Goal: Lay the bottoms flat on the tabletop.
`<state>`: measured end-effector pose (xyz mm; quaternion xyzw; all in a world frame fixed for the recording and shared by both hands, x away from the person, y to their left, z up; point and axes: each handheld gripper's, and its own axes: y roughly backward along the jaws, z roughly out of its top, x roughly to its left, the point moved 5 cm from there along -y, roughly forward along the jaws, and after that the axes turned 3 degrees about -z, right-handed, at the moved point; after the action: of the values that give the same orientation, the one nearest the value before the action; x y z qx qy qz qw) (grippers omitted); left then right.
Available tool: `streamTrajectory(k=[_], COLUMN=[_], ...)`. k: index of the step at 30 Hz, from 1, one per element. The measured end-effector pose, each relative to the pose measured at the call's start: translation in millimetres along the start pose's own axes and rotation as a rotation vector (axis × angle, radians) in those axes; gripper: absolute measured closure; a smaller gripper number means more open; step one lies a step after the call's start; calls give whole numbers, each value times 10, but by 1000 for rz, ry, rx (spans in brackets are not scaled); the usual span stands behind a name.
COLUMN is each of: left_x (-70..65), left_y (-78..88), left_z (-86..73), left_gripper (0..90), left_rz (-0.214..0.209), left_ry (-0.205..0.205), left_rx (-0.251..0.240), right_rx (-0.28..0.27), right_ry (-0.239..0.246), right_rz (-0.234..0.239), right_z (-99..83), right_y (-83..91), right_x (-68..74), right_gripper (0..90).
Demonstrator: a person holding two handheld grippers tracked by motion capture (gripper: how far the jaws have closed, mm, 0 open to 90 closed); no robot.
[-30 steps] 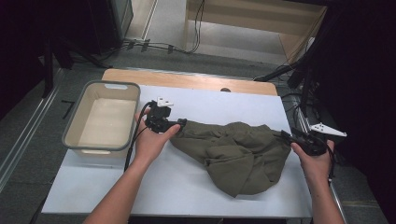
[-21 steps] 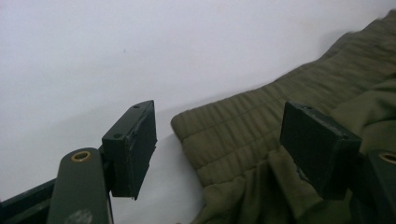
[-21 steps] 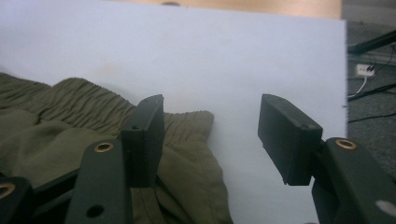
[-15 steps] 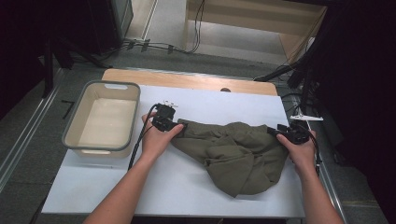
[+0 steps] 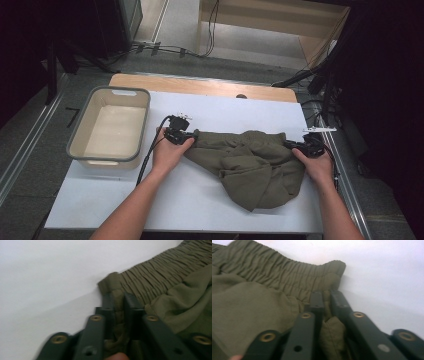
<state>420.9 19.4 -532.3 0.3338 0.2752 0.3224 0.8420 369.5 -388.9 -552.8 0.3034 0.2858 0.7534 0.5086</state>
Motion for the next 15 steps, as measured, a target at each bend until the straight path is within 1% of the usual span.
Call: streamTrajectory(k=[1,2,4,5,6,8,9,11,12,14,15], left_x=[8,10,15,17,26,63,85,158,195,265,298], left_y=[20,37,67,86,99,127,135,155,157,149,139], left_z=[24,56,127,189,245,368,431,544,597,685,725], left_gripper=[828,834,837,839,839,839,840,840,840,840,840], left_rz=[3,7,13,20,26,41,40,23,25,30,39], left_ry=[0,2,-4,-19,-28,-32,-22,22,35,41,41], left_rx=[-11,-27,-52,-65,-77,-108,-125,-153,-175,-192,-193], right_rx=[-20,-45,-94,-116,-148,-171,-190,-204,-209,-221,-223], right_ry=[24,32,32,30,35,53,55,52,52,48,48], right_rz=[-16,-26,-48,-52,-69,-95,-103,-115,-116,-109,-111], right_z=[27,60,138,171,227,327,383,495,553,664,718], right_y=[20,45,105,123,151,164,163,149,133,82,54], right_x=[-4,-10,-36,-44,-56,-69,-79,-97,-112,-136,-153], right_gripper=[830,834,836,837,837,837,838,838,839,839,839])
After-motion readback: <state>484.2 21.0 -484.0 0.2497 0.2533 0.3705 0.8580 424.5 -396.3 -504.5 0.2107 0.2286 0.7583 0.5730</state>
